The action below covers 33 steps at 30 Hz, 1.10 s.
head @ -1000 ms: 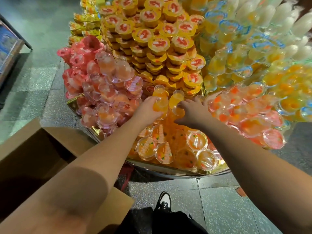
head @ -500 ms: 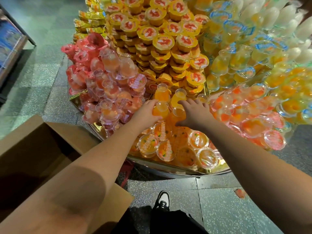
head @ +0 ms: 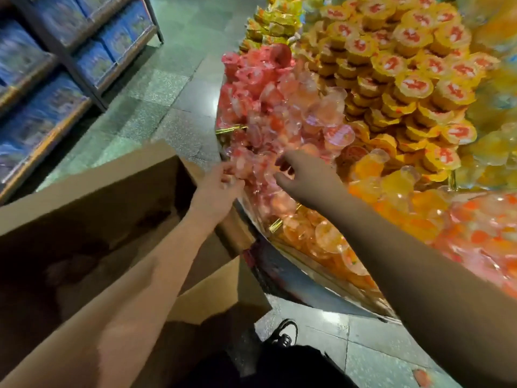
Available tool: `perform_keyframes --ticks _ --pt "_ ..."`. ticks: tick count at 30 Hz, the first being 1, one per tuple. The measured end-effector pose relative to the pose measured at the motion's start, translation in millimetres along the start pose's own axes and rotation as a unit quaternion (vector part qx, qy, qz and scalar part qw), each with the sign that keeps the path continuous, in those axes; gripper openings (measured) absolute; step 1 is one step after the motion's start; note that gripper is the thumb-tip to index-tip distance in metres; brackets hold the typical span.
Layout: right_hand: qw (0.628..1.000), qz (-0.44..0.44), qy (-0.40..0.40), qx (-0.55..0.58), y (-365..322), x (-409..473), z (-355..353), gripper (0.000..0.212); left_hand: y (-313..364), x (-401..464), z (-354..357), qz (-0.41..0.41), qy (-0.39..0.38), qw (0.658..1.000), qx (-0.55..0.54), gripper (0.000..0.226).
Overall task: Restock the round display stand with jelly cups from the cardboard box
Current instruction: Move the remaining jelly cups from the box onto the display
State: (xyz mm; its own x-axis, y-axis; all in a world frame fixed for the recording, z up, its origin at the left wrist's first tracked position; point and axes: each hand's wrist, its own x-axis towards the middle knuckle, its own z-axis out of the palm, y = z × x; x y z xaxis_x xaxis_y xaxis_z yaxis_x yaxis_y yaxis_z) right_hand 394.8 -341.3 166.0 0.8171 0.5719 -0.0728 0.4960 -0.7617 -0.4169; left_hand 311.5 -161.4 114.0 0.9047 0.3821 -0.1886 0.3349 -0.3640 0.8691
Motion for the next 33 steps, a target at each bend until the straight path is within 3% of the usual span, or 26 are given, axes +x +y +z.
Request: perform_keyframes --ticks 8,15,19,23,27,33 --pt "0.973 -0.122 -0.194 -0.001 -186 67 154 0.033 -190 -66 -165 -0.191 0.140 0.971 0.017 0.034" --pt "0.929 -0.132 -0.346 -0.018 -283 90 323 0.037 -345 -111 -243 -0.383 0.182 0.905 -0.012 0.041" --pt "0.904 -0.115 -0.407 -0.058 -312 107 402 0.048 -411 -98 -267 -0.424 0.194 0.885 0.000 0.052" --pt "0.891 -0.139 -0.420 -0.100 -336 131 470 0.057 -471 -66 -286 -0.450 0.241 0.860 -0.009 0.052" --pt "0.881 -0.196 -0.407 -0.137 -362 154 526 0.062 -518 -40 -290 -0.448 0.230 0.864 0.011 0.069" --pt "0.868 -0.258 -0.406 -0.125 -379 170 576 0.070 -562 -26 -290 -0.442 0.216 0.869 -0.042 0.091"
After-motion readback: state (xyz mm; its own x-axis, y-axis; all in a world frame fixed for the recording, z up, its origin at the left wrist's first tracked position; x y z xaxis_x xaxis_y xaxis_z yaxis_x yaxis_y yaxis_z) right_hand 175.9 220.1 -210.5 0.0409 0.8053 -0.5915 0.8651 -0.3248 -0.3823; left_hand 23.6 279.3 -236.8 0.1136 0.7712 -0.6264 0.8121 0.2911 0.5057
